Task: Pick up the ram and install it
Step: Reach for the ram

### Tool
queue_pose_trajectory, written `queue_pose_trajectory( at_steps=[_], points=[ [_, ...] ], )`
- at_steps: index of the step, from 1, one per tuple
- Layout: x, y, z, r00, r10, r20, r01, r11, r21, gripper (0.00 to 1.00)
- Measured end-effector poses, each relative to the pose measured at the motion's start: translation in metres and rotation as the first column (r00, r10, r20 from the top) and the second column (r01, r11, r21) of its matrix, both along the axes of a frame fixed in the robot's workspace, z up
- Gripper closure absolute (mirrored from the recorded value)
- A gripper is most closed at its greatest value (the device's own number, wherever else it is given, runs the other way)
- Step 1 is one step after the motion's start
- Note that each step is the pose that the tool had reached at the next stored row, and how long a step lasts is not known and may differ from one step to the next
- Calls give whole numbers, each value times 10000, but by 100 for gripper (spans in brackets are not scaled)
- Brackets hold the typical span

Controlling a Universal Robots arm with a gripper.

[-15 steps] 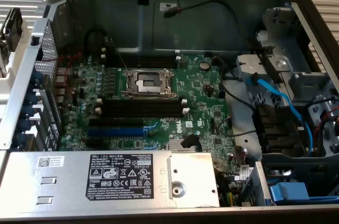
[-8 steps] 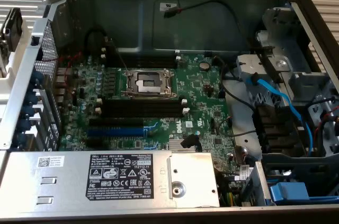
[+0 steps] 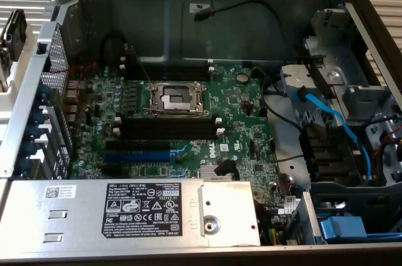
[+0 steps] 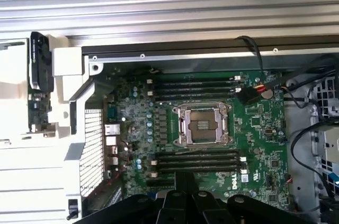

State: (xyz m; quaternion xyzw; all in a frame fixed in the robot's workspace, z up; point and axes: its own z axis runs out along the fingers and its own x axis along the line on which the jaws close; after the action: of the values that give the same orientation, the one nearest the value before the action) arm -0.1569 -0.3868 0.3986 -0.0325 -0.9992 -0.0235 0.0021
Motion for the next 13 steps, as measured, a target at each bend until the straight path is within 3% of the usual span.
queue_pose_trajectory(
  at_steps=[13],
  points=[
    [-592, 53, 4, 10000, 0, 1, 0, 10000, 1, 90]
  ],
)
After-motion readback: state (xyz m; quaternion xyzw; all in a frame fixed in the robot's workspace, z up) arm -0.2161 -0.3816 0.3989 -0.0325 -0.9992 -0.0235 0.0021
